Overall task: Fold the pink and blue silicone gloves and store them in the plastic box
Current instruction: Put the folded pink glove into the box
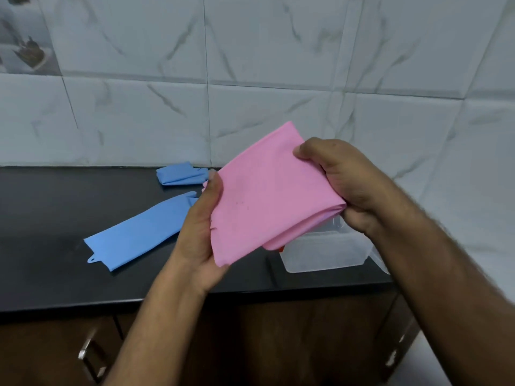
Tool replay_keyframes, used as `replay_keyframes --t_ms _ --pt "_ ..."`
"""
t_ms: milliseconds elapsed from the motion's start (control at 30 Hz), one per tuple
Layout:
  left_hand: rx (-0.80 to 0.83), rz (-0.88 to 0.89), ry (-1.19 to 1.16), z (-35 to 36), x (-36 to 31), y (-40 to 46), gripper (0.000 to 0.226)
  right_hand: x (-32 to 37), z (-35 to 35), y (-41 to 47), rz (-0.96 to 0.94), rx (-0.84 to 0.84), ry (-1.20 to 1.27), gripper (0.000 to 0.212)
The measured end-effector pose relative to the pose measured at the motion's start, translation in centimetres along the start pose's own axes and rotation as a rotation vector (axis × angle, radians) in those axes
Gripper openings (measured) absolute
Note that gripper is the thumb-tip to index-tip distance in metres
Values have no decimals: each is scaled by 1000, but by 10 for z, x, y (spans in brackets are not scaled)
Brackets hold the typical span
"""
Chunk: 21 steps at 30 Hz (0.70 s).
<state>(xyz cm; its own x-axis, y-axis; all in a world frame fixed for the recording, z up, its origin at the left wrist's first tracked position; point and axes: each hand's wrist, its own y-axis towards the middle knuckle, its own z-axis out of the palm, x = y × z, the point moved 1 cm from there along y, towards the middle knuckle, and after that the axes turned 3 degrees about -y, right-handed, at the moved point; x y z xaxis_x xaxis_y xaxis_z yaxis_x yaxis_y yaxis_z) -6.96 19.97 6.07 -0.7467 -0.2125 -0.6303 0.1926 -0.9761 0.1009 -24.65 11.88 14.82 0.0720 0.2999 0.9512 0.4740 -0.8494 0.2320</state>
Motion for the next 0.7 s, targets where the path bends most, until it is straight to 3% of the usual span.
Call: replay_keyframes --t_ms 100,267,600,700 --pt "-41 -71 -24 11 1 17 46 -12 -18 10 79 -59 51 21" --pt "-135 -133 152 24 5 52 35 -41 -53 27 89 -112 -5 24" --pt "-137 -27 605 51 40 128 30 -81 -103 61 -3 -280 -246 32" --pt "-145 -21 709 44 54 136 32 -102 -112 64 -12 -260 -311 47"
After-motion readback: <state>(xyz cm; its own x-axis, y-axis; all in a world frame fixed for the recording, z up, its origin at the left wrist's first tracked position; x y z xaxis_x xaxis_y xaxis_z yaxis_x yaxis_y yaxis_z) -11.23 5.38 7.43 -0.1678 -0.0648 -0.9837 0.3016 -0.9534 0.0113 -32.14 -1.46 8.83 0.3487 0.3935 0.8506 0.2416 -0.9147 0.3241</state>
